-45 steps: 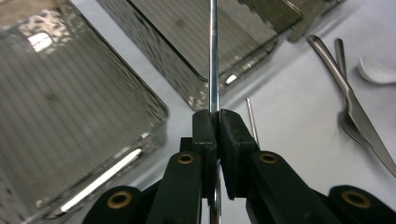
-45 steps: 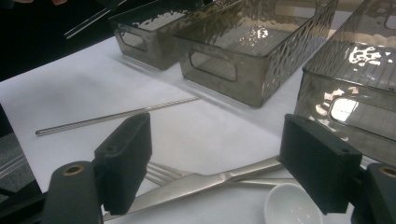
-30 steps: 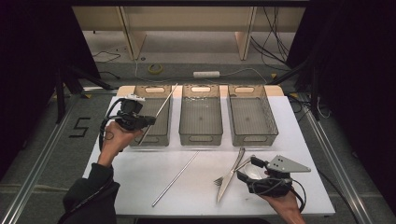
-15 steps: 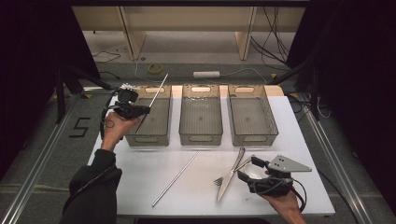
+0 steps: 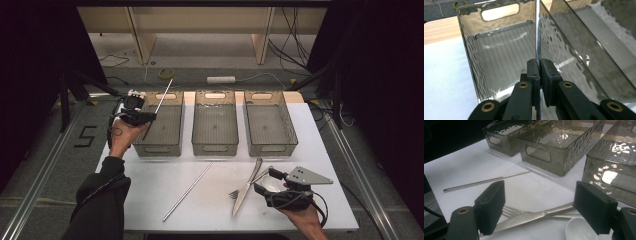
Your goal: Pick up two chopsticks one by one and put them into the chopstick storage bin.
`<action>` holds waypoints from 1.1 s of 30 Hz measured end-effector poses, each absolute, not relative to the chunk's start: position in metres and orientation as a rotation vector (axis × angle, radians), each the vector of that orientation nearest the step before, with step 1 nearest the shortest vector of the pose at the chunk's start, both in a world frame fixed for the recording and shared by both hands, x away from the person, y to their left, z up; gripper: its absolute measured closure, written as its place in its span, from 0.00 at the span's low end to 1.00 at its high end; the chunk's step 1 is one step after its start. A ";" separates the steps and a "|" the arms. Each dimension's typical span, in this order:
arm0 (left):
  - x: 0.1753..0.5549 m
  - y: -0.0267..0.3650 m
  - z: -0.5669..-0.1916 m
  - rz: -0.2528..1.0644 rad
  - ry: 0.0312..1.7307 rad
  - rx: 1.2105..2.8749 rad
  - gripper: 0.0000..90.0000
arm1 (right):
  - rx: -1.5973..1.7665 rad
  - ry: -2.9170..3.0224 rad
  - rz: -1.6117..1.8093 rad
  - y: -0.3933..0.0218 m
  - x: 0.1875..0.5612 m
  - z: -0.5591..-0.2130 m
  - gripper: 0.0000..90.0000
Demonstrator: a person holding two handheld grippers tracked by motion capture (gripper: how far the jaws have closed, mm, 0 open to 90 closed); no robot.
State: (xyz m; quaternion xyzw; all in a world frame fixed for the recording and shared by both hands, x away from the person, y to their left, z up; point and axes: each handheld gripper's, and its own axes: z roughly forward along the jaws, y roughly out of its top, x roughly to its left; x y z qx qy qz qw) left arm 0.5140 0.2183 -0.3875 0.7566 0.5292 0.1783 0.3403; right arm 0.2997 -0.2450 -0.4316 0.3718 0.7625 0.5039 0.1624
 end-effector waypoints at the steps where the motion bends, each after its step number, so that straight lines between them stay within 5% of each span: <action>1: 0.514 0.218 -0.389 0.464 1.381 1.969 0.94 | 1.059 2.175 1.439 -0.245 0.300 -0.431 0.29; 22: 0.520 0.224 -0.418 0.489 1.499 1.947 0.92 | 1.055 2.181 1.433 -0.245 0.299 -0.431 0.29; 25: 0.520 0.226 -0.416 0.441 1.507 1.934 0.66 | 1.058 2.177 1.438 -0.245 0.299 -0.431 0.29; 33: 0.499 0.217 -0.396 0.327 1.424 1.921 0.39 | 1.058 2.176 1.438 -0.245 0.299 -0.431 0.29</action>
